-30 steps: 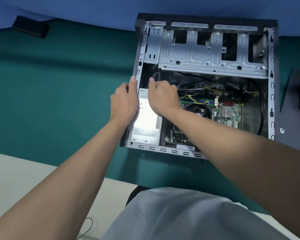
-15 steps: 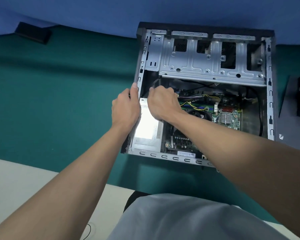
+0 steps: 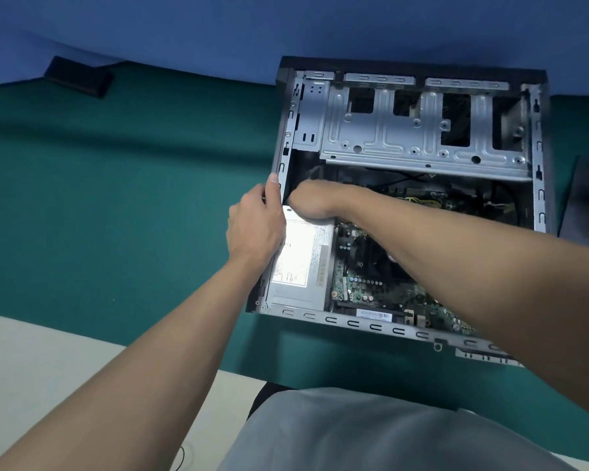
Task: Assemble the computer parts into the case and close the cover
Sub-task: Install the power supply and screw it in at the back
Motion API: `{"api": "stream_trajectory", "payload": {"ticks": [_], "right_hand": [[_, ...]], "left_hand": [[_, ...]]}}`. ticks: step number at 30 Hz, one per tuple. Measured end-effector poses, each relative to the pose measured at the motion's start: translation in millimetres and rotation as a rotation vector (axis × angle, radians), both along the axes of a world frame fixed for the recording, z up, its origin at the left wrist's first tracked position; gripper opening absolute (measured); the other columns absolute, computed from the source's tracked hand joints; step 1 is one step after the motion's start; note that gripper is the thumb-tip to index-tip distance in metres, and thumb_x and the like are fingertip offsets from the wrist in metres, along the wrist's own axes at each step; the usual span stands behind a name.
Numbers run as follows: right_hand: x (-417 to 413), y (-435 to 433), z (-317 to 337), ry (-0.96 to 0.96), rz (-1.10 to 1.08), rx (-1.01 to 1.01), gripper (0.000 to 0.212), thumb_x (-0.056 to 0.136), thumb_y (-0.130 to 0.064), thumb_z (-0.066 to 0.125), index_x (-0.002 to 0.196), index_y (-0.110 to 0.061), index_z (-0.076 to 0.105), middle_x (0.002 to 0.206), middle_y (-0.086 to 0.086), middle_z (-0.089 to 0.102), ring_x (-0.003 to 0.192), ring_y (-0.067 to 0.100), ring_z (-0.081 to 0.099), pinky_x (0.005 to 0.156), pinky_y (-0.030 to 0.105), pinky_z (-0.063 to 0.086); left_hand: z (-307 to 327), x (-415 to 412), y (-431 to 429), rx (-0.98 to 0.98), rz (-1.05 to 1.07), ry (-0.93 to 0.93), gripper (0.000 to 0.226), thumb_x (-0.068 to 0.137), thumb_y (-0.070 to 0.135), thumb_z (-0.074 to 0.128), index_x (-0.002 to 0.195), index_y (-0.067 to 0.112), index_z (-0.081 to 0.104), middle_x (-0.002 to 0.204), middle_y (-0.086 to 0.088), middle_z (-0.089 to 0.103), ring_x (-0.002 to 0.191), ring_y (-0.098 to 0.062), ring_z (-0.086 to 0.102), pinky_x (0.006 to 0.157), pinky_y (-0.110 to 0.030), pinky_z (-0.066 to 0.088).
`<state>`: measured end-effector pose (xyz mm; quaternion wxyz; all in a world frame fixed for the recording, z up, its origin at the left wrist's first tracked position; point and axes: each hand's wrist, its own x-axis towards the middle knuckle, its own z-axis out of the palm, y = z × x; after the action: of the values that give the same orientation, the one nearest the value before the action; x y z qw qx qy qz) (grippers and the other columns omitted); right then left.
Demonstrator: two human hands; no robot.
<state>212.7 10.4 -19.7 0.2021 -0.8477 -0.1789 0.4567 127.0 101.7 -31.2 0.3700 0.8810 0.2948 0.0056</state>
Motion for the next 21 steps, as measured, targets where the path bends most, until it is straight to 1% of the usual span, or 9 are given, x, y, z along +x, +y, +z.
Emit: {"api": "stream_trajectory", "payload": {"ticks": [3, 5, 8, 10, 11, 13, 15, 18, 21], "right_hand": [[6, -1, -4, 0.175, 0.004, 0.006, 0.046, 0.101, -0.017, 0.024, 0.143, -0.002, 0.037, 0.152, 0.011, 0.033, 0.119, 0.016, 0.045, 0.096, 0.028, 0.035], [10, -2, -12, 0.179, 0.039, 0.005, 0.048, 0.101, -0.02, 0.024, 0.146, -0.006, 0.032, 0.155, 0.008, 0.028, 0.119, 0.011, 0.047, 0.098, 0.026, 0.036], [9, -1, -20, 0.216, 0.083, 0.007, 0.052, 0.102, -0.028, 0.022, 0.151, -0.012, 0.024, 0.159, 0.004, 0.018, 0.145, 0.019, 0.018, 0.116, 0.037, 0.019], [6, -1, -25, 0.2, 0.084, 0.022, 0.051, 0.101, -0.028, 0.021, 0.15, -0.012, 0.027, 0.158, 0.006, 0.021, 0.145, 0.022, 0.018, 0.117, 0.039, 0.02], [5, -1, -26, 0.155, 0.051, 0.036, 0.05, 0.1, -0.026, 0.023, 0.145, -0.01, 0.036, 0.154, 0.008, 0.03, 0.141, 0.024, 0.029, 0.113, 0.039, 0.029], [0, -3, -27, -0.013, -0.085, 0.084, 0.039, 0.094, -0.021, 0.031, 0.116, -0.008, 0.061, 0.13, 0.014, 0.056, 0.108, 0.026, 0.056, 0.082, 0.032, 0.046], [-10, -8, -24, -0.167, -0.257, 0.164, 0.031, 0.093, -0.022, 0.037, 0.083, -0.011, 0.065, 0.095, 0.012, 0.066, 0.079, 0.026, 0.058, 0.061, 0.031, 0.041], [-21, -42, -18, -0.369, -0.363, 0.319, 0.039, 0.098, -0.03, 0.041, 0.067, -0.016, 0.059, 0.064, 0.001, 0.059, 0.06, 0.02, 0.054, 0.059, 0.03, 0.043], [-26, -96, -16, -0.503, -0.4, 0.322, 0.038, 0.1, -0.031, 0.043, 0.066, -0.018, 0.056, 0.056, -0.004, 0.056, 0.05, 0.008, 0.049, 0.051, 0.022, 0.036]], "left_hand": [[-2, 2, 0, 0.009, -0.004, 0.001, 0.054, 0.101, 0.051, 0.026, 0.062, 0.016, 0.039, 0.063, 0.0, 0.05, 0.078, -0.029, 0.049, 0.066, -0.035, 0.03], [-2, 3, 0, 0.022, -0.012, -0.005, 0.054, 0.102, 0.05, 0.026, 0.062, 0.016, 0.039, 0.062, 0.0, 0.049, 0.075, -0.028, 0.048, 0.064, -0.035, 0.03], [-3, 1, 0, 0.038, -0.018, -0.009, 0.055, 0.102, 0.049, 0.025, 0.062, 0.014, 0.039, 0.061, -0.001, 0.049, 0.071, -0.026, 0.048, 0.063, -0.034, 0.029], [-3, 1, 1, 0.054, -0.021, -0.004, 0.055, 0.102, 0.049, 0.024, 0.062, 0.015, 0.04, 0.062, -0.001, 0.05, 0.074, -0.029, 0.05, 0.064, -0.035, 0.031], [-2, 3, 2, 0.065, -0.023, 0.006, 0.055, 0.102, 0.05, 0.024, 0.062, 0.016, 0.04, 0.064, -0.002, 0.051, 0.077, -0.031, 0.051, 0.065, -0.036, 0.033], [0, 2, 2, 0.094, -0.039, 0.053, 0.057, 0.099, 0.056, 0.022, 0.066, 0.016, 0.044, 0.071, -0.005, 0.056, 0.082, -0.035, 0.054, 0.068, -0.04, 0.041], [-1, -2, 4, 0.158, -0.101, 0.117, 0.067, 0.091, 0.072, 0.023, 0.085, 0.012, 0.053, 0.083, -0.008, 0.062, 0.085, -0.035, 0.057, 0.076, -0.044, 0.048], [-2, -4, 6, 0.23, -0.199, 0.172, 0.081, 0.079, 0.085, 0.03, 0.107, 0.011, 0.047, 0.093, -0.009, 0.062, 0.085, -0.034, 0.058, 0.075, -0.044, 0.048], [-4, 2, 6, 0.227, -0.195, 0.216, 0.081, 0.078, 0.084, 0.033, 0.113, 0.012, 0.044, 0.093, -0.005, 0.061, 0.088, -0.032, 0.058, 0.075, -0.044, 0.045]]}}
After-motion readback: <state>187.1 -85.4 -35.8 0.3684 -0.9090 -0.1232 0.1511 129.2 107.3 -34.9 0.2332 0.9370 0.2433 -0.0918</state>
